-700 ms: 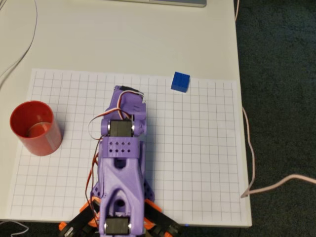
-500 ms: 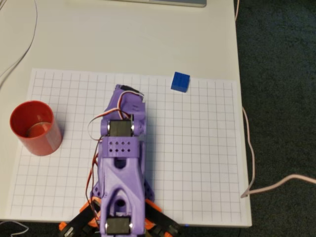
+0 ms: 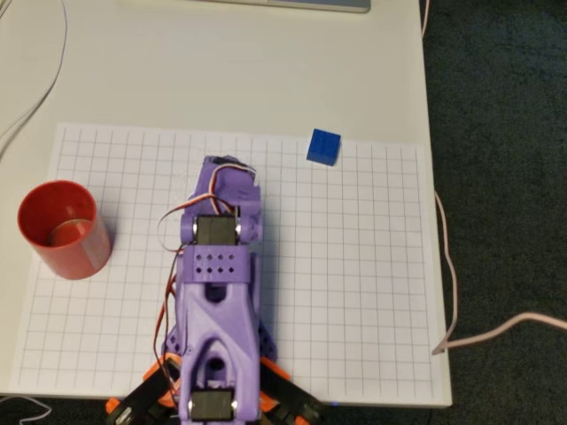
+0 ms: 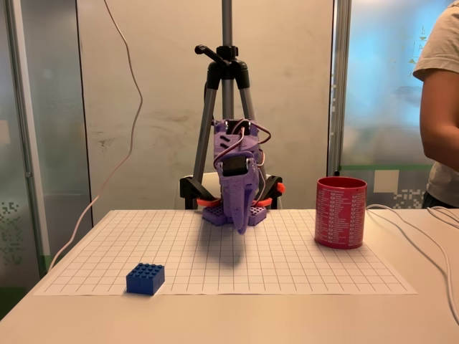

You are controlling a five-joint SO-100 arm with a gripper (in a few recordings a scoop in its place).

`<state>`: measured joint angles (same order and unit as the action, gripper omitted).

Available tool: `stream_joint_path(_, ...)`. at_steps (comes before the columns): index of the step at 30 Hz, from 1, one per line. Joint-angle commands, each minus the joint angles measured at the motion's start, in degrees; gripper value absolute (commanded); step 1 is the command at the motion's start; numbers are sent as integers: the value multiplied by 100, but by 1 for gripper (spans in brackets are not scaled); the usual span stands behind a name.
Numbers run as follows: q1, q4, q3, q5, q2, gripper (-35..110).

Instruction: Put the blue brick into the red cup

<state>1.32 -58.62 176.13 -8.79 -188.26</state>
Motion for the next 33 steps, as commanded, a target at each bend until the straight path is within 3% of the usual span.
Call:
stream_joint_path(1, -334, -272, -1090, 264, 0, 0)
stream_joint_path(11, -1969, -949, -4166, 694, 694, 0)
stream_joint_path(16, -1863, -2839, -7374, 888, 3709, 0)
stream_joint_path(21, -1485, -3788, -9431, 1063, 5810, 0)
stream_joint_path(27, -1538, -3735, -9844, 1459, 7559, 0)
stream_joint_path(33, -1872, -3384, -9185, 1723, 8499, 0)
